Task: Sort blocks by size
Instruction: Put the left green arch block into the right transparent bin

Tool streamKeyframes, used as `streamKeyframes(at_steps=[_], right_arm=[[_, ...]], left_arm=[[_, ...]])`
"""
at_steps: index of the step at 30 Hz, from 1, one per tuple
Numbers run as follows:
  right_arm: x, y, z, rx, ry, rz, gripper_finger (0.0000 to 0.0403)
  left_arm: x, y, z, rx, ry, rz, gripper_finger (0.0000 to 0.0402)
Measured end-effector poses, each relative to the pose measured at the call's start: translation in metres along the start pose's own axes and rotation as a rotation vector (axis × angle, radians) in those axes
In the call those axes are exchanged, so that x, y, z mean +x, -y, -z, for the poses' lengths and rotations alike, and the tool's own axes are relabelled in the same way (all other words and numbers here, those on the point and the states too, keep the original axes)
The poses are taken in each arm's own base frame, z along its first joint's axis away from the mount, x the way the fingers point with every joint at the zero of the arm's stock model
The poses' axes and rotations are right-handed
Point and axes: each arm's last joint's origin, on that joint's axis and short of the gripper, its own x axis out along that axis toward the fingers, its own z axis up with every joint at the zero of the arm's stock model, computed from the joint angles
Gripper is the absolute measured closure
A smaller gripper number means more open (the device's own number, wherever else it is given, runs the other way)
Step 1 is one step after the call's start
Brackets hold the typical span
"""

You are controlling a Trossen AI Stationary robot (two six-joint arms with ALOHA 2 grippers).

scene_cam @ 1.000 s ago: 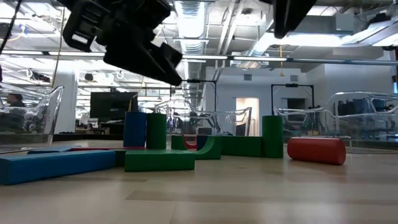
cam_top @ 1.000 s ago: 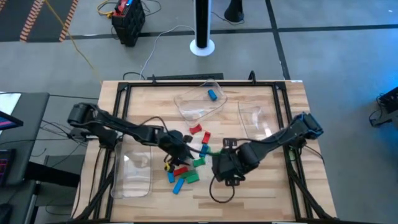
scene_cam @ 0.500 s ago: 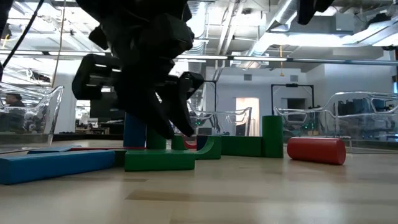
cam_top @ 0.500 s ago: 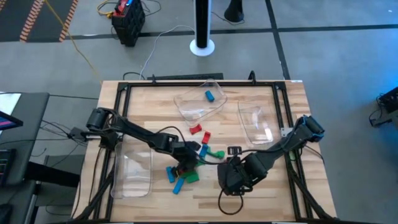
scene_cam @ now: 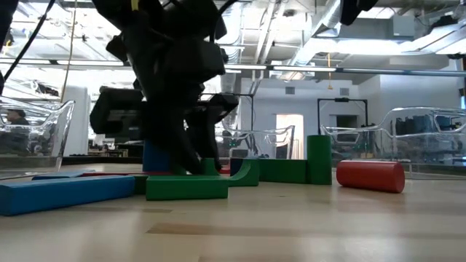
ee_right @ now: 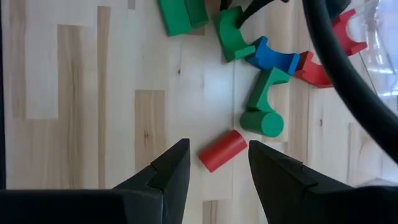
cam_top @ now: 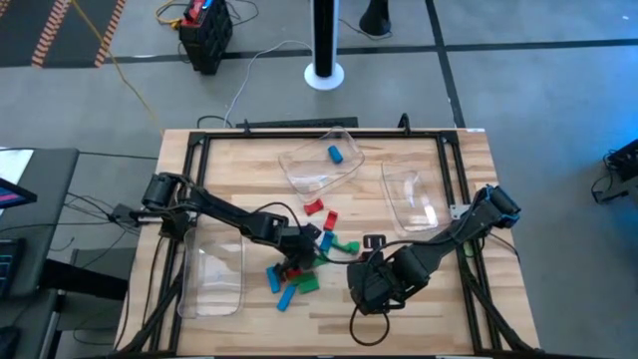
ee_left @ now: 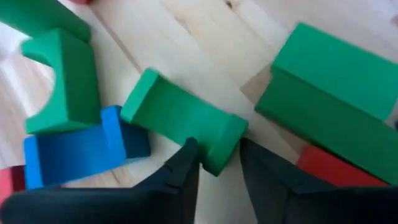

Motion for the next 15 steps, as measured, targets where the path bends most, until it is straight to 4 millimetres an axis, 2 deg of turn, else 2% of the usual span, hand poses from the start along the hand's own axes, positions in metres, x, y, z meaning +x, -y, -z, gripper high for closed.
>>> streamKeyframes(at_steps=[7,15], right_arm=[[0.001,0.002,-0.002,0.011,0.013,0.011,0.021],[0.001,0.003,-0.003,0.031,0.031,0.033,0.021]], left_arm=[[0.013,0.004,-0.001,0.054,0.018,0.014,0.0368],[0.007,0.004,-0.002,0.051,0.017,0.015,0.0369]])
